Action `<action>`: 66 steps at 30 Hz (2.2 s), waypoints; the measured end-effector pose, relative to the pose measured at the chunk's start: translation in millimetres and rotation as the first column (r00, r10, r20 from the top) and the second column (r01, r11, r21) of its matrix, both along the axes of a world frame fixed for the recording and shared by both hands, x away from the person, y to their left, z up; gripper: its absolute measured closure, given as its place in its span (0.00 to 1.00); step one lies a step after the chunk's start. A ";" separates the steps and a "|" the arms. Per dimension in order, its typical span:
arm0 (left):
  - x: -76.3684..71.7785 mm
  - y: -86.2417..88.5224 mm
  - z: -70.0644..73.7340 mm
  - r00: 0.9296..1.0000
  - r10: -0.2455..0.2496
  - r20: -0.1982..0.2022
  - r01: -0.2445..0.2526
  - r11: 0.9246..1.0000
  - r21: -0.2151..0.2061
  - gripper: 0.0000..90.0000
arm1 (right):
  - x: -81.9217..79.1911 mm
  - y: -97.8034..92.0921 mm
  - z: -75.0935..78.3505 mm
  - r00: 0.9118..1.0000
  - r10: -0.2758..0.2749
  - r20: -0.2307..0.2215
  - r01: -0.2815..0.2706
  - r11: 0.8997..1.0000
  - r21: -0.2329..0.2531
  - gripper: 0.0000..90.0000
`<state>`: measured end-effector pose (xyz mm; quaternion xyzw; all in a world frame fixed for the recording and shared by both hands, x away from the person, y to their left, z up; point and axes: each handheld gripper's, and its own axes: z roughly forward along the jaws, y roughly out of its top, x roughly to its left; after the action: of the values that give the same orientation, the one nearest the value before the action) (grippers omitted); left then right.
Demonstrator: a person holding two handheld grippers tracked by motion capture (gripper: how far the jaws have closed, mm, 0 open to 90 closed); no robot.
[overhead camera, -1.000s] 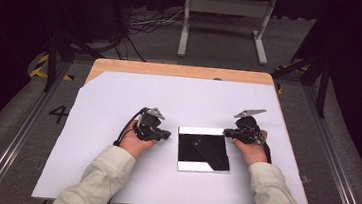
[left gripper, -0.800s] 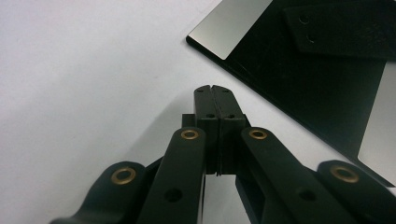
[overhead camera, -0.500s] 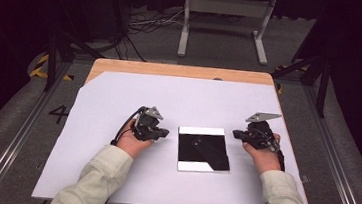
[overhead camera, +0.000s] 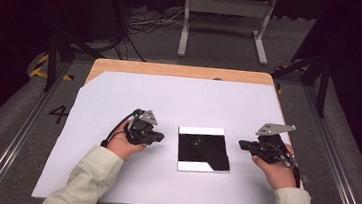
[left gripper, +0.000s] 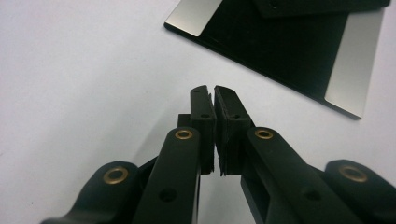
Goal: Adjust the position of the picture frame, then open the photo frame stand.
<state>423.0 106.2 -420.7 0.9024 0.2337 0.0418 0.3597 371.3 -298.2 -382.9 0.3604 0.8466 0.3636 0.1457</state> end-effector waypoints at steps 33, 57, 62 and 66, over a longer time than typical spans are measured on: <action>1.8 8.9 3.1 0.997 -0.077 -0.024 0.077 0.997 -0.022 0.88 | -24.1 -11.8 10.4 0.982 0.184 -0.054 -0.187 0.980 -0.063 0.92; 2.1 8.1 1.7 0.996 -0.081 -0.036 0.080 0.996 -0.025 0.85 | -22.3 6.7 -14.4 0.940 0.281 -0.196 -0.311 0.940 -0.144 0.93; 2.1 7.8 1.6 0.996 -0.086 -0.040 0.085 0.996 -0.018 0.85 | -21.3 9.7 -18.1 0.933 0.289 -0.216 -0.326 0.932 -0.157 0.93; 2.0 8.0 1.4 0.996 -0.084 -0.039 0.083 0.996 -0.020 0.84 | -20.7 12.4 -20.5 0.929 0.293 -0.228 -0.333 0.929 -0.163 0.93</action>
<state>425.0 114.2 -419.3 0.9086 0.2035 0.0066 0.3648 350.6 -285.8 -403.5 0.2385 0.9356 0.2578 0.0354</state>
